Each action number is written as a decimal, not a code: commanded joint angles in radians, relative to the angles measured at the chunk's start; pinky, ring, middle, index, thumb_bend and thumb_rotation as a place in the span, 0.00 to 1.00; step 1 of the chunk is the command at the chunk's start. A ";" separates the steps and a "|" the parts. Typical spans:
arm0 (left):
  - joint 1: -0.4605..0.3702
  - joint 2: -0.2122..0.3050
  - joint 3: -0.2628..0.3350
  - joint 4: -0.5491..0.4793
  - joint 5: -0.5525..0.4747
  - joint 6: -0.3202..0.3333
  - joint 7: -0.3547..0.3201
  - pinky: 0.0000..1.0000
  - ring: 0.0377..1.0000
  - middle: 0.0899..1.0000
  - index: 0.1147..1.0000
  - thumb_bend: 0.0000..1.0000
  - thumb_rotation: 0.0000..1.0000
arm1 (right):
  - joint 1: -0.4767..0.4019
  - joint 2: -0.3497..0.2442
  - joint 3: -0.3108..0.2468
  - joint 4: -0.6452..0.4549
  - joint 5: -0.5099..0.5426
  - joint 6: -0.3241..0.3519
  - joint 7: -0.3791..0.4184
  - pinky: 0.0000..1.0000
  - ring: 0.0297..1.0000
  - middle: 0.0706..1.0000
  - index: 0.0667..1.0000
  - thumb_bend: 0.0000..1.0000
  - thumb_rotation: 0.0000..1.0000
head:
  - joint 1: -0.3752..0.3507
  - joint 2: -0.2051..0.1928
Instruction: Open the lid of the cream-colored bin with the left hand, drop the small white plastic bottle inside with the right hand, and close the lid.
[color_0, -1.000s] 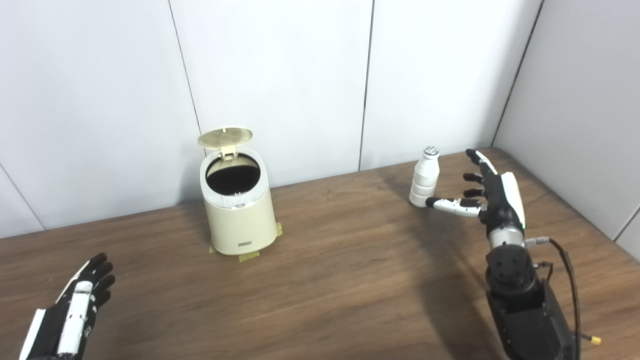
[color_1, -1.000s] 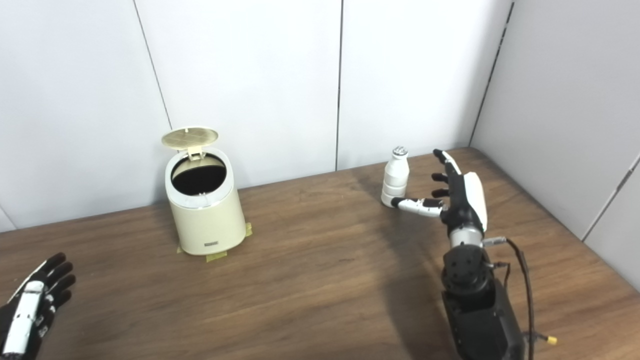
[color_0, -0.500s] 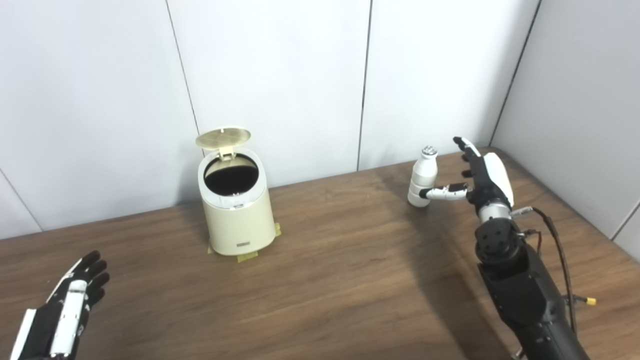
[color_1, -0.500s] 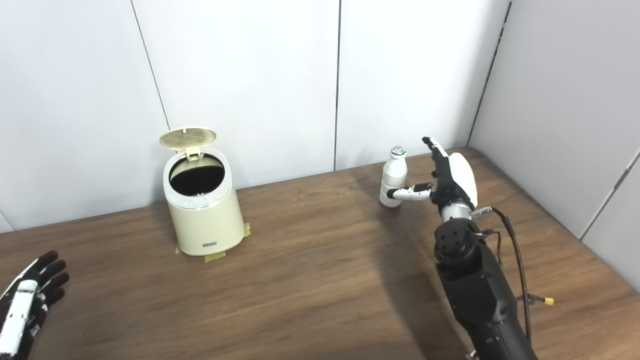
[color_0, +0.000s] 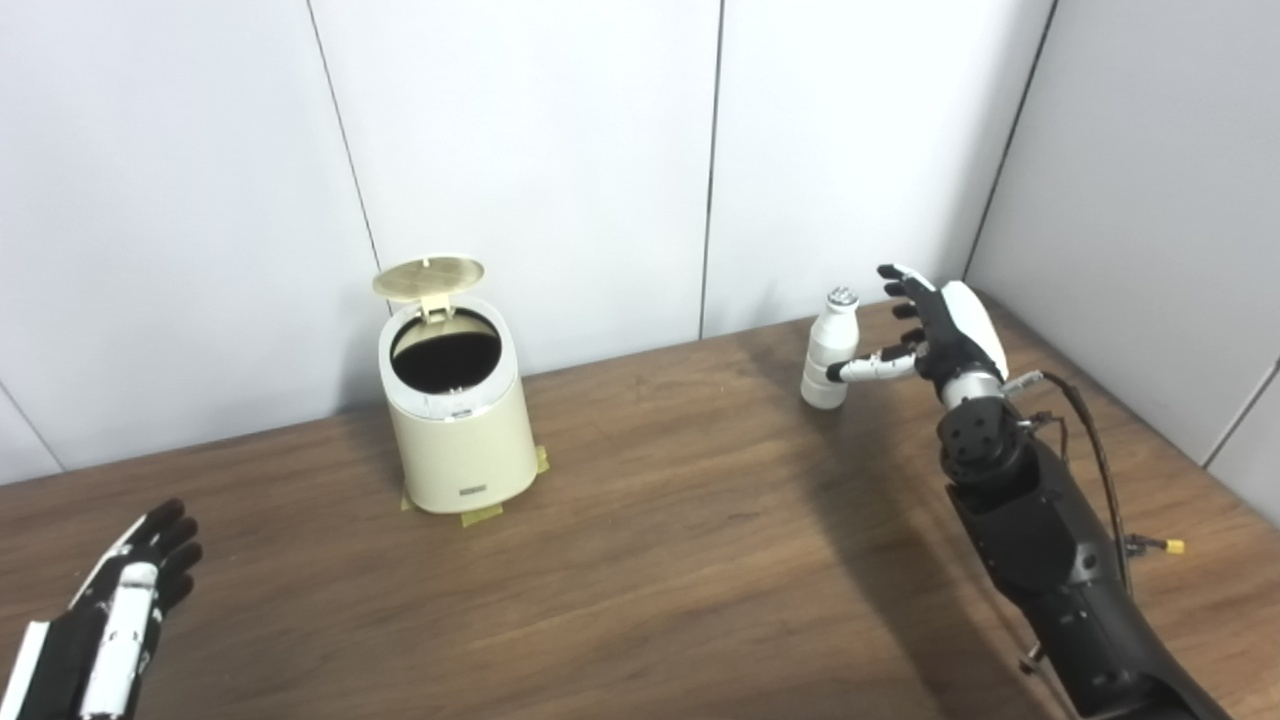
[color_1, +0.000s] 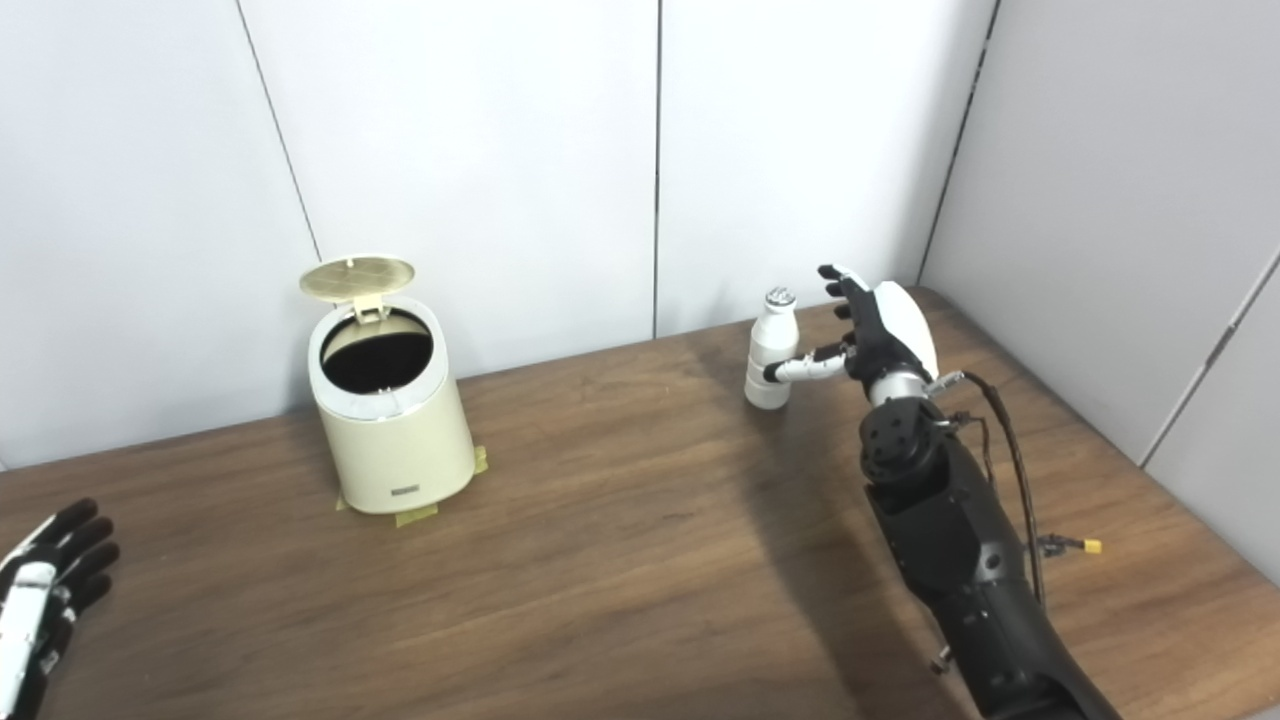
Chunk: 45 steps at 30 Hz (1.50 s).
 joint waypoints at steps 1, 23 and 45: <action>-0.036 0.014 0.000 -0.028 0.003 -0.001 0.011 0.92 0.89 0.88 0.90 0.14 0.78 | -0.059 -0.045 -0.007 -0.013 -0.005 -0.005 -0.001 0.69 0.81 0.84 0.86 0.84 0.08 | 0.000 0.001; -0.040 0.025 -0.022 -0.045 0.011 -0.001 0.020 0.93 0.90 0.90 0.94 0.08 0.73 | -0.106 -0.047 0.055 0.081 -0.019 -0.017 -0.003 0.60 0.73 0.81 0.81 0.81 0.03 | 0.001 0.017; -0.041 0.036 -0.037 -0.052 0.002 -0.001 0.042 0.93 0.90 0.90 0.94 0.05 0.64 | -0.112 -0.032 0.059 0.125 0.007 -0.066 -0.018 0.63 0.73 0.77 0.77 0.81 0.05 | 0.002 0.029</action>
